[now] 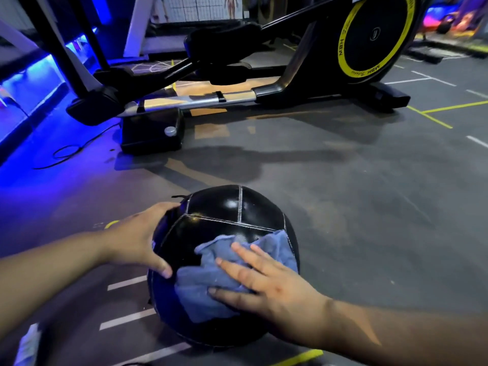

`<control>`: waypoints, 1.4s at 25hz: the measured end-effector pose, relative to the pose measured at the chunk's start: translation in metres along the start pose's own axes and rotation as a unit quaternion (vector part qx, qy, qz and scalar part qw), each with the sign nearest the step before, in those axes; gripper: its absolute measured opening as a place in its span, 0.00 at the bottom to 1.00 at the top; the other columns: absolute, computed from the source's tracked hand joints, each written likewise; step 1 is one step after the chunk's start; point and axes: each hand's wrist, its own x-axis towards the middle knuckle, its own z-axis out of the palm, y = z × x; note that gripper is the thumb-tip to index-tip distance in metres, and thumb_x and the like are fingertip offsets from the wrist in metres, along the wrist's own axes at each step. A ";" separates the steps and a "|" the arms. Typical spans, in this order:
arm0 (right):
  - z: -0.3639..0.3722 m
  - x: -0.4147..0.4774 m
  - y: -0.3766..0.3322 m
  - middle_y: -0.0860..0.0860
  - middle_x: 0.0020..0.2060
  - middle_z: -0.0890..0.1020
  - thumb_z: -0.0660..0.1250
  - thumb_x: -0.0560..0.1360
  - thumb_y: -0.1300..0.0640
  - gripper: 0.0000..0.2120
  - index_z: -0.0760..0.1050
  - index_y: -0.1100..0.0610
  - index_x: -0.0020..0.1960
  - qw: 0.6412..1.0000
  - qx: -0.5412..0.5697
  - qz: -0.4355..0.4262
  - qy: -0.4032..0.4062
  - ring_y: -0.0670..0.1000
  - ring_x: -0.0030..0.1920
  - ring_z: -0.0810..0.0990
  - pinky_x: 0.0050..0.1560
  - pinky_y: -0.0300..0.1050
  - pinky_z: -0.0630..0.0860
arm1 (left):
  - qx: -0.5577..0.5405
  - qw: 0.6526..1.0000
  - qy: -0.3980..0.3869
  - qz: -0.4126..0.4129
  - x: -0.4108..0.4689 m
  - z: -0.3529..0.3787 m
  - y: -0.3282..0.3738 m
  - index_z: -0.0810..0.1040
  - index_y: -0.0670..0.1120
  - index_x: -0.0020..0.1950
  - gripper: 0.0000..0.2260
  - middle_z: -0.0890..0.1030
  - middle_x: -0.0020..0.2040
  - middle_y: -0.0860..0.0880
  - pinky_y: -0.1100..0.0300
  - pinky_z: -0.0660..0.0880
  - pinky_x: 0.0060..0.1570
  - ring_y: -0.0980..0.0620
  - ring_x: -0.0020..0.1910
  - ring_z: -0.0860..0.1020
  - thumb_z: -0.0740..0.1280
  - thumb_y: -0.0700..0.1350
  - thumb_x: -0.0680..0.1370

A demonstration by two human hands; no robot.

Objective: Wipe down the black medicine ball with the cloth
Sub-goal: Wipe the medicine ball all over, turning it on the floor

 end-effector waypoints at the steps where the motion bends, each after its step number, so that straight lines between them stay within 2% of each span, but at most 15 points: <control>1: -0.001 0.003 0.001 0.55 0.74 0.65 0.54 0.81 0.57 0.22 0.63 0.47 0.74 0.999 -0.006 -0.032 -0.024 0.63 0.75 0.59 0.72 0.62 0.59 | 0.008 1.000 -0.002 -0.006 -0.004 -0.001 -0.004 0.58 0.64 0.72 0.61 0.71 0.68 0.63 0.51 0.73 0.65 0.60 0.68 0.71 0.81 0.67 0.44; 4: -0.006 0.014 0.020 0.58 0.72 0.68 0.65 0.75 0.58 0.27 0.66 0.49 0.73 0.999 -0.024 -0.030 0.000 0.60 0.74 0.61 0.74 0.54 0.59 | 0.042 0.999 -0.023 -0.016 -0.010 -0.003 -0.004 0.53 0.67 0.73 0.62 0.70 0.68 0.66 0.50 0.73 0.65 0.59 0.67 0.72 0.80 0.70 0.44; 6: -0.008 0.027 0.038 0.60 0.67 0.74 0.65 0.74 0.55 0.25 0.70 0.53 0.70 0.993 0.044 0.074 0.081 0.57 0.70 0.66 0.74 0.45 0.58 | 0.061 0.997 -0.035 -0.012 -0.010 -0.004 0.005 0.50 0.72 0.70 0.60 0.70 0.67 0.67 0.51 0.74 0.63 0.58 0.65 0.74 0.78 0.72 0.44; 8: -0.013 0.047 0.054 0.58 0.61 0.79 0.65 0.75 0.53 0.21 0.74 0.55 0.67 0.964 0.126 0.197 0.130 0.58 0.63 0.75 0.68 0.43 0.66 | 0.054 0.998 -0.034 -0.020 -0.011 -0.003 0.018 0.48 0.75 0.68 0.59 0.69 0.66 0.69 0.53 0.75 0.60 0.58 0.63 0.75 0.78 0.72 0.44; 11: -0.027 0.076 0.097 0.53 0.56 0.83 0.67 0.75 0.52 0.16 0.77 0.49 0.63 0.907 0.206 0.364 0.054 0.57 0.58 0.80 0.59 0.45 0.73 | 0.094 0.995 -0.023 0.009 -0.012 0.001 0.034 0.48 0.65 0.75 0.63 0.62 0.72 0.66 0.58 0.68 0.65 0.59 0.70 0.68 0.77 0.73 0.46; 13: -0.031 0.083 0.126 0.50 0.55 0.83 0.65 0.76 0.50 0.14 0.79 0.47 0.61 0.865 0.242 0.438 -0.030 0.52 0.58 0.80 0.57 0.43 0.74 | 0.145 0.989 -0.012 0.023 -0.013 0.008 0.041 0.46 0.57 0.78 0.68 0.56 0.78 0.60 0.55 0.62 0.71 0.56 0.75 0.61 0.71 0.78 0.45; 16: -0.030 0.074 0.143 0.49 0.54 0.83 0.64 0.77 0.51 0.13 0.79 0.49 0.60 0.824 0.293 0.478 -0.077 0.49 0.55 0.80 0.54 0.41 0.73 | 0.177 0.984 -0.009 0.032 -0.018 0.018 0.048 0.44 0.51 0.79 0.70 0.51 0.80 0.55 0.47 0.56 0.75 0.54 0.78 0.54 0.65 0.81 0.45; 19: -0.025 0.057 0.133 0.48 0.50 0.85 0.65 0.77 0.51 0.10 0.80 0.47 0.57 0.787 0.364 0.499 -0.003 0.47 0.49 0.81 0.47 0.38 0.72 | 0.181 0.982 -0.005 0.050 -0.018 0.016 0.052 0.43 0.52 0.80 0.68 0.49 0.80 0.57 0.44 0.52 0.76 0.57 0.78 0.51 0.70 0.78 0.49; 21: -0.025 0.042 0.124 0.45 0.46 0.85 0.64 0.77 0.50 0.09 0.80 0.46 0.55 0.792 0.331 0.512 0.040 0.47 0.48 0.81 0.49 0.41 0.74 | 0.175 0.982 -0.008 0.068 -0.014 0.012 0.049 0.43 0.56 0.80 0.64 0.49 0.80 0.60 0.42 0.48 0.76 0.62 0.76 0.50 0.74 0.74 0.53; 24: -0.028 0.020 0.106 0.50 0.41 0.85 0.61 0.77 0.48 0.12 0.80 0.52 0.49 0.817 0.188 0.544 0.015 0.56 0.47 0.82 0.47 0.47 0.76 | 0.143 0.988 0.007 0.058 -0.003 -0.002 0.030 0.51 0.59 0.79 0.58 0.50 0.79 0.61 0.39 0.47 0.74 0.63 0.75 0.51 0.72 0.74 0.54; 26: -0.035 0.011 0.101 0.55 0.40 0.83 0.59 0.77 0.47 0.13 0.76 0.55 0.42 0.795 0.132 0.591 -0.031 0.60 0.48 0.81 0.42 0.47 0.73 | 0.102 0.986 0.124 0.032 0.004 -0.009 0.020 0.66 0.56 0.74 0.47 0.62 0.77 0.56 0.40 0.60 0.72 0.56 0.75 0.61 0.67 0.74 0.59; 28: -0.042 0.006 0.105 0.59 0.41 0.82 0.60 0.76 0.47 0.15 0.75 0.56 0.39 0.764 0.117 0.630 -0.076 0.61 0.48 0.80 0.41 0.45 0.71 | 0.057 0.975 0.213 0.025 0.008 -0.007 0.027 0.74 0.52 0.67 0.35 0.73 0.68 0.53 0.44 0.70 0.65 0.50 0.68 0.72 0.62 0.70 0.66; 30: -0.041 0.004 0.109 0.59 0.44 0.83 0.60 0.75 0.46 0.16 0.78 0.57 0.44 0.748 0.134 0.646 -0.075 0.61 0.48 0.81 0.42 0.44 0.70 | 0.022 0.986 0.162 0.034 0.002 0.003 0.052 0.69 0.55 0.71 0.36 0.71 0.69 0.58 0.50 0.68 0.68 0.56 0.68 0.70 0.63 0.72 0.67; 32: -0.037 0.006 0.112 0.56 0.46 0.83 0.60 0.76 0.47 0.14 0.80 0.55 0.48 0.740 0.165 0.651 -0.039 0.59 0.49 0.80 0.44 0.44 0.69 | 0.045 0.997 0.047 0.028 -0.010 0.016 0.073 0.53 0.58 0.79 0.51 0.55 0.76 0.64 0.55 0.58 0.74 0.63 0.74 0.56 0.68 0.76 0.61; 35: -0.029 0.014 0.113 0.53 0.49 0.84 0.60 0.77 0.50 0.12 0.79 0.51 0.55 0.763 0.194 0.616 0.035 0.58 0.54 0.80 0.48 0.44 0.69 | 0.108 0.993 0.031 0.024 -0.015 0.022 0.079 0.41 0.56 0.80 0.61 0.43 0.79 0.62 0.57 0.51 0.75 0.62 0.77 0.47 0.74 0.73 0.58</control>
